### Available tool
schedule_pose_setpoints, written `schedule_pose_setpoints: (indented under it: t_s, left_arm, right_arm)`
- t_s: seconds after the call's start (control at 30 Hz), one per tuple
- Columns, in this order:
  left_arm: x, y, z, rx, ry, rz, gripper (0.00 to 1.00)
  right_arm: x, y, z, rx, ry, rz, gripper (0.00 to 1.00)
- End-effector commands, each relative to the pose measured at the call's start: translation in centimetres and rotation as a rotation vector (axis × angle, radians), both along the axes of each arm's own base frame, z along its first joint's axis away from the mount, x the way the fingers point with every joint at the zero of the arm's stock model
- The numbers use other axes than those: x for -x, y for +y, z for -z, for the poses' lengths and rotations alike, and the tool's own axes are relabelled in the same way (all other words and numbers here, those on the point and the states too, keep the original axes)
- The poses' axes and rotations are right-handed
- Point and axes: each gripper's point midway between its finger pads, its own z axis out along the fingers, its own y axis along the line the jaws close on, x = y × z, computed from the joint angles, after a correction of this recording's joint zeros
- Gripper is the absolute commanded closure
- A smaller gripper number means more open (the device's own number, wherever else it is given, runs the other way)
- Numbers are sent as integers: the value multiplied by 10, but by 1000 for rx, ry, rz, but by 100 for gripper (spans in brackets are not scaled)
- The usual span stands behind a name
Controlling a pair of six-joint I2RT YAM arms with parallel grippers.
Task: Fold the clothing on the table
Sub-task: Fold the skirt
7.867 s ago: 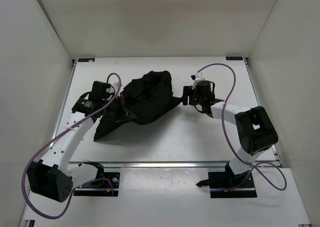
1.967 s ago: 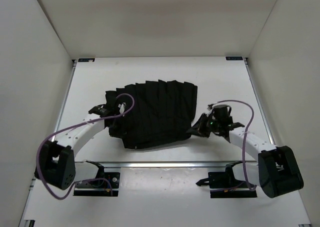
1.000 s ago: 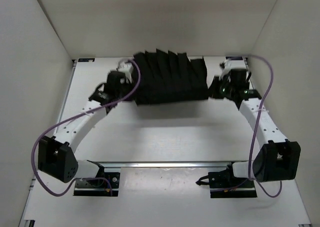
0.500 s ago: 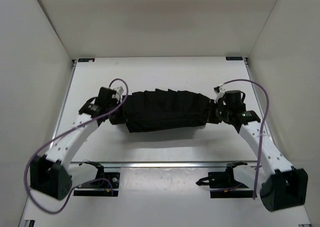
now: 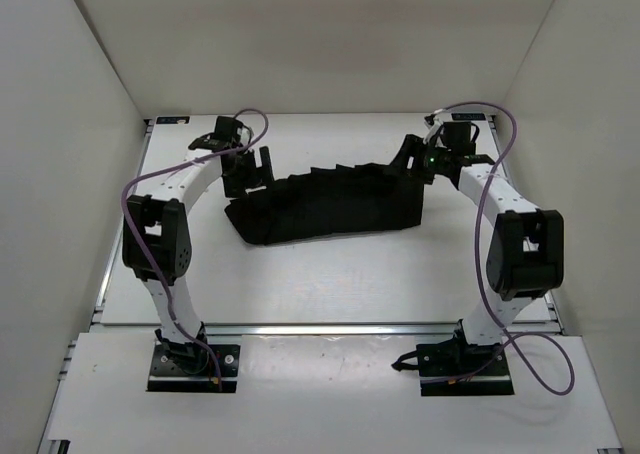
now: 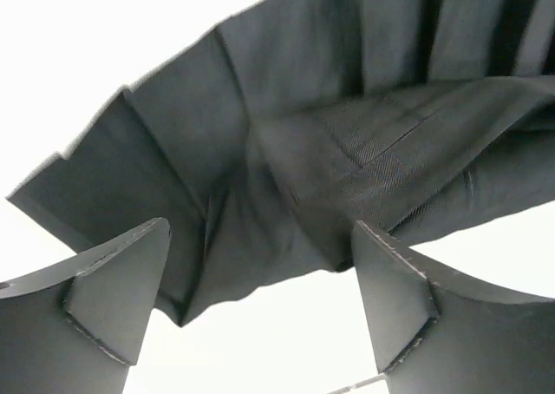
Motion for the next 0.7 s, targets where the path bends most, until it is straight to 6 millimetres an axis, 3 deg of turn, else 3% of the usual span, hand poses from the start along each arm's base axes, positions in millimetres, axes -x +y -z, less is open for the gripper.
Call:
schedule_pose_setpoints:
  t_s: [0.0,0.03,0.1,0.2,0.23,0.27,0.3,0.33,0.37,0.43,0.47,0.57,0.67]
  left_arm:
    - [-37,0,-47,38,-148,6,1]
    - [-42,2,-56,28,-174,7,1]
    - [-42,-1,-70,11,-220,27,2]
    - [-32,-6,-77,19,-260,38,3]
    - [-22,-10,-66,27,-236,55,7]
    - [-14,-13,-64,44,-245,53,10]
    - [-12,-22,-74,69,-287,67,20]
    - [-4,-29,-70,84,-299,84,37]
    - [9,-35,-55,95,-263,76,49]
    - [16,-46,-53,112,-303,71,91]
    - [25,-51,-40,107,-285,58,100]
    - [33,-62,-19,81,-253,65,100]
    - [41,-64,10,-7,-216,78,100]
  right_arm:
    - [-31,0,-24,-29,-111,-19,36]
    - [-36,0,-34,-14,-142,-24,26]
    - [-35,1,-34,28,-149,-30,21]
    - [-30,-6,-35,66,-166,-32,21]
    - [-30,-13,-31,73,-164,-28,21]
    - [-26,-14,-24,79,-154,-36,29]
    - [-26,-21,-21,83,-152,-25,34]
    - [-25,-24,-17,79,-147,-22,43]
    - [-23,-28,-12,66,-131,-16,59]
    - [-23,-29,1,42,-110,-11,78]
    - [-20,-29,7,38,-97,-15,85]
    - [-22,-18,27,73,-69,-42,88]
    - [-22,-13,45,153,-23,-51,74]
